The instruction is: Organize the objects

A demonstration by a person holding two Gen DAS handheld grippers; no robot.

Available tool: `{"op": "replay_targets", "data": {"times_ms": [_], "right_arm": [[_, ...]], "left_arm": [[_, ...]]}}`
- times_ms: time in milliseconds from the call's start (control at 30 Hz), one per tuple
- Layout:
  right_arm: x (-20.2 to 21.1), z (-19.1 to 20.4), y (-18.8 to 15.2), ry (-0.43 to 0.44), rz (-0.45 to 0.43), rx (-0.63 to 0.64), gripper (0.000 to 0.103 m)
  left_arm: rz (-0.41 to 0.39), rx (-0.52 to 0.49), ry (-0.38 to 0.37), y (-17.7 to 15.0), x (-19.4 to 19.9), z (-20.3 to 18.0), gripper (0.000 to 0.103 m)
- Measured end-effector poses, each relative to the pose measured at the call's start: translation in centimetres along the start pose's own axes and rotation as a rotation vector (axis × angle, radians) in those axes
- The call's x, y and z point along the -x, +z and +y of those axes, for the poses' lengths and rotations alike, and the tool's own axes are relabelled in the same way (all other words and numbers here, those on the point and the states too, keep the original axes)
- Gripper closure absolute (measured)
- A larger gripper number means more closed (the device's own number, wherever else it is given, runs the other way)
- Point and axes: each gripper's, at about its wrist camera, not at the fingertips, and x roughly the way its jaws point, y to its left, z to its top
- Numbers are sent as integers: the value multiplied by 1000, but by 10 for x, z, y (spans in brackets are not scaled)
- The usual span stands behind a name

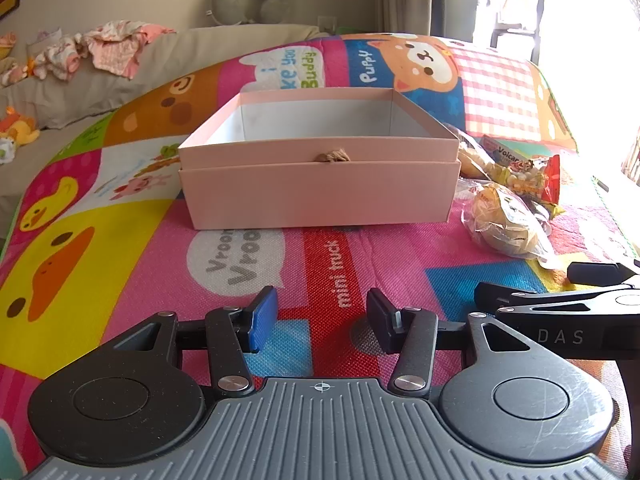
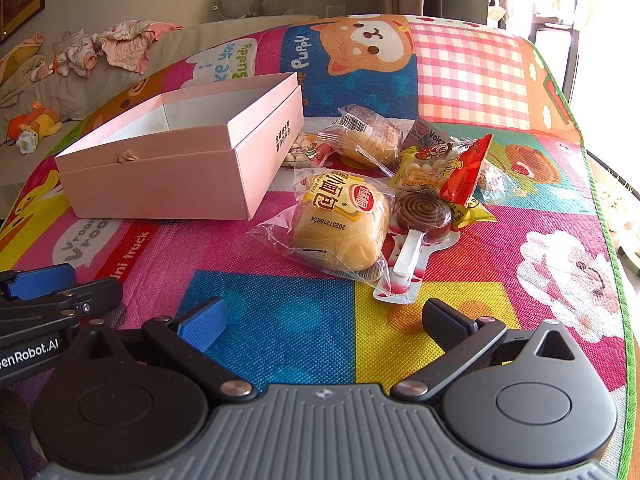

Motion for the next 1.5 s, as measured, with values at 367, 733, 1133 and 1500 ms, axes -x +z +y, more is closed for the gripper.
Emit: {"op": "replay_targets", "data": {"times_ms": [367,733,1133,1500], "right_arm": [[0,0,0,0,0,0,0],[0,0,0,0,0,0,0],[0,0,0,0,0,0,0],[-1,1,0,-1,-1,0,0]], "left_arm": [[0,-2,1,-1,-1,-2,49],[-2,1,-3,-2,-2,1,49],[-2,2,-3,-2,-2,2,49],[0,-8,2,-3,-2,0,49]]}}
